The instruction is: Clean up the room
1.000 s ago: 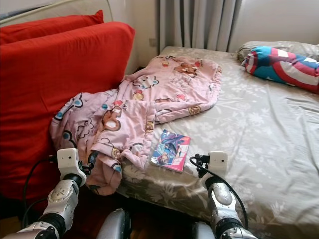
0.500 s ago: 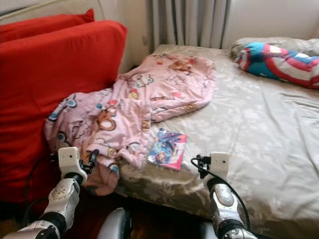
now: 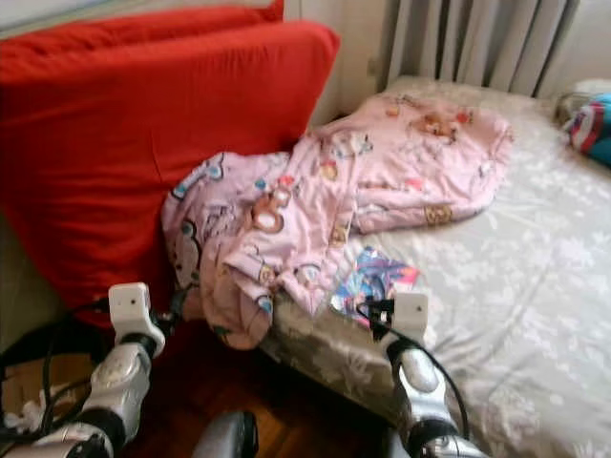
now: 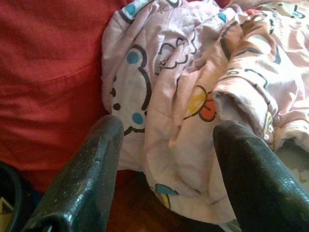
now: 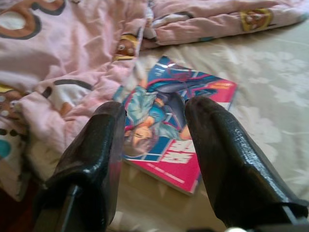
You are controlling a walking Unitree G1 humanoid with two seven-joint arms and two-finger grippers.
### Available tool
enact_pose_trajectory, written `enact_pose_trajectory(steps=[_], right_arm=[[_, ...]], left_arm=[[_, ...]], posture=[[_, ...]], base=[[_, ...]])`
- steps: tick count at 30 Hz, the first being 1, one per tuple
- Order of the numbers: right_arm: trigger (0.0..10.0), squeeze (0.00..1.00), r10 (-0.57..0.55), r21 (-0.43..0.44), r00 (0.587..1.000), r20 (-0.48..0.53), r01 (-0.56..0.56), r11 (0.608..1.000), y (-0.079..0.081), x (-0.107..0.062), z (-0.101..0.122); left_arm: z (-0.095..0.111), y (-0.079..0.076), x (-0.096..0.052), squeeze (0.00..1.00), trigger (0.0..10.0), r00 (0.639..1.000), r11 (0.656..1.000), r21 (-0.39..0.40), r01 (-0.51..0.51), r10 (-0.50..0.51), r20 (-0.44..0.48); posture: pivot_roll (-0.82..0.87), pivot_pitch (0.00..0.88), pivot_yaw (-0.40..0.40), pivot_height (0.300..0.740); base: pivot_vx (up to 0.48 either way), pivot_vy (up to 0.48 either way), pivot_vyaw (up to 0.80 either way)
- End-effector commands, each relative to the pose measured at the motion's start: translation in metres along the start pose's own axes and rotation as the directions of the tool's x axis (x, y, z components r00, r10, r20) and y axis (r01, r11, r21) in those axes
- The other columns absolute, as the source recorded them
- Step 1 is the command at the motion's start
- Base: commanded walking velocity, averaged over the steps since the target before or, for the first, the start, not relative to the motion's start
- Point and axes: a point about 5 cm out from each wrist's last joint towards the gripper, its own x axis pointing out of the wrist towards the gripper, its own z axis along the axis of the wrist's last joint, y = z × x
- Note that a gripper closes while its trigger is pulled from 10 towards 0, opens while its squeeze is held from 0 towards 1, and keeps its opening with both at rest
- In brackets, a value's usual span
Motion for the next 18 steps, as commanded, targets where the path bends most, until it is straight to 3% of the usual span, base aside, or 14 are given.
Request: enact_pose_trajectory(steps=[1, 18], right_arm=[[10.0, 0.00, -0.015, 0.007, 1.000, -0.001, 0.015, 1.000, -0.003, 0.000, 0.001], [10.0, 0.00, -0.176, 0.098, 0.980, -0.095, 0.185, 0.978, -0.023, -0.004, -0.009]], left_arm=[[0.004, 0.000, 0.003, 0.00, 10.0, 1.000, 1.000, 0.003, 0.004, -0.004, 0.003], [0.002, -0.003, 0.003, 0.00, 10.0, 0.999, 0.999, -0.008, 0.032, -0.032, -0.014]], posture=[[0.04, 0.000, 0.047, 0.598], [0.04, 0.000, 0.049, 0.598]], base=[[0.000, 0.000, 0.00], [0.000, 0.000, 0.00]])
